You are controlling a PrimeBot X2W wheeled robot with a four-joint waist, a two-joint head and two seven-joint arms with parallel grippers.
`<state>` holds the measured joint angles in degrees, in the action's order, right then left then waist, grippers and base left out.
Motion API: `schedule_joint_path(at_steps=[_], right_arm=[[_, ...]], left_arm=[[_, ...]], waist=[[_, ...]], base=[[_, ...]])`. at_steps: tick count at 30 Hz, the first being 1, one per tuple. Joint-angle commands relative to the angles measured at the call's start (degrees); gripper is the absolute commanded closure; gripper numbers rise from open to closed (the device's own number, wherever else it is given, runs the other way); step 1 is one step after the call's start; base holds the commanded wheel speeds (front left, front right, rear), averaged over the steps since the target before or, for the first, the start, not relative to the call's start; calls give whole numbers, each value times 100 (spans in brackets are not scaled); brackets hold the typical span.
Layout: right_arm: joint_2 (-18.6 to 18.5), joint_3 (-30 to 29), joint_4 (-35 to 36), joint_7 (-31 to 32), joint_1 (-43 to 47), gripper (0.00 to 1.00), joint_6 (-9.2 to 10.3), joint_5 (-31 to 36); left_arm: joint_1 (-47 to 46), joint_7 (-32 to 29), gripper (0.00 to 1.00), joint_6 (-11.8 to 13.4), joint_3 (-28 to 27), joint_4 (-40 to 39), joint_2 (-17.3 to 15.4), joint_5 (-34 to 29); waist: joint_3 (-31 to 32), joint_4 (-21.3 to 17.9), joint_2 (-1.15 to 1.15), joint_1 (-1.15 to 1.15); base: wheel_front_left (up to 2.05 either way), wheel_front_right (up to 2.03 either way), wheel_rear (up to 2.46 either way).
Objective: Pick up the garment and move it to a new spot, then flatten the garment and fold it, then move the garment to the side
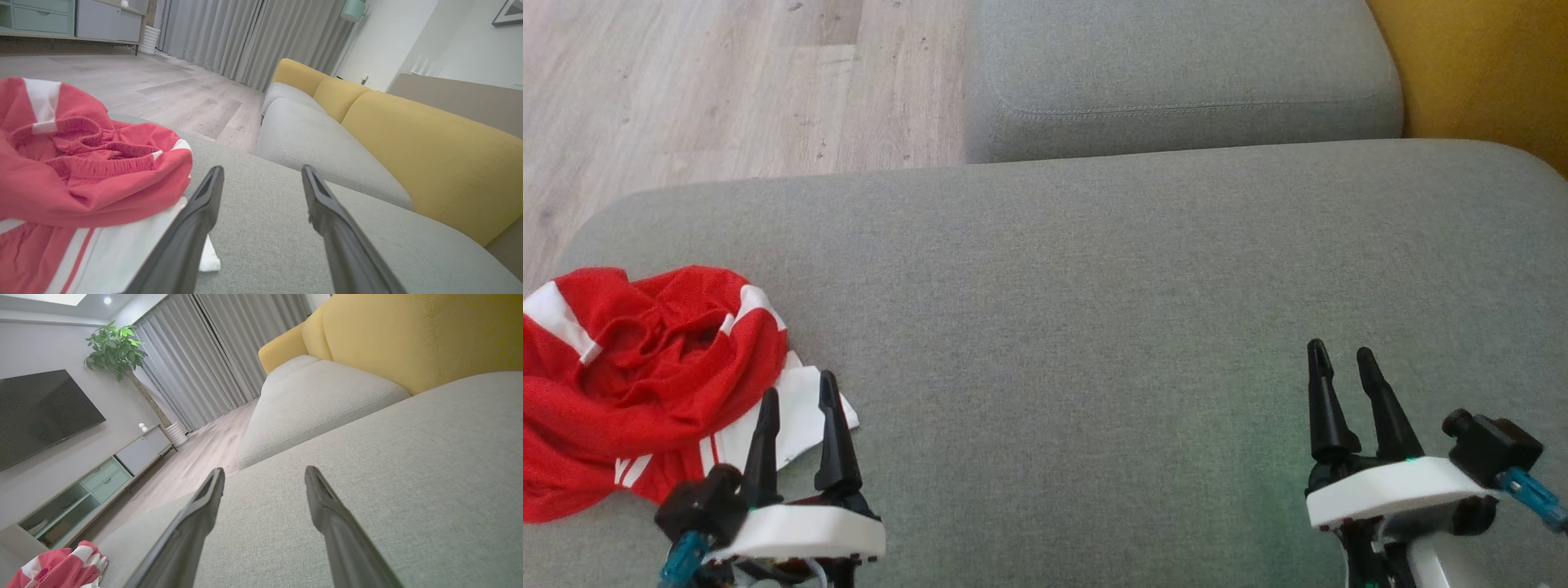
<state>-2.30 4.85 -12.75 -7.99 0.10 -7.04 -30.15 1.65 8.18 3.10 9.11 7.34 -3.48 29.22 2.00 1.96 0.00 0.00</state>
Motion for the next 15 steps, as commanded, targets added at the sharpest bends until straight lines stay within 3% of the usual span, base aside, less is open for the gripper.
schedule_joint_path(at_steps=[1,15], right_arm=[[-47,136,240,-98,-189,0,-32,220],[-52,235,258,-351,-164,0,-38,1178]], left_arm=[[-136,82,0,42,-72,-237,-88,-232],[-65,334,0,204,122,-350,-135,-1353]], waist=[[3,5,0,0],[74,9,0,0]], base=[[0,0,0],[0,0,0]])
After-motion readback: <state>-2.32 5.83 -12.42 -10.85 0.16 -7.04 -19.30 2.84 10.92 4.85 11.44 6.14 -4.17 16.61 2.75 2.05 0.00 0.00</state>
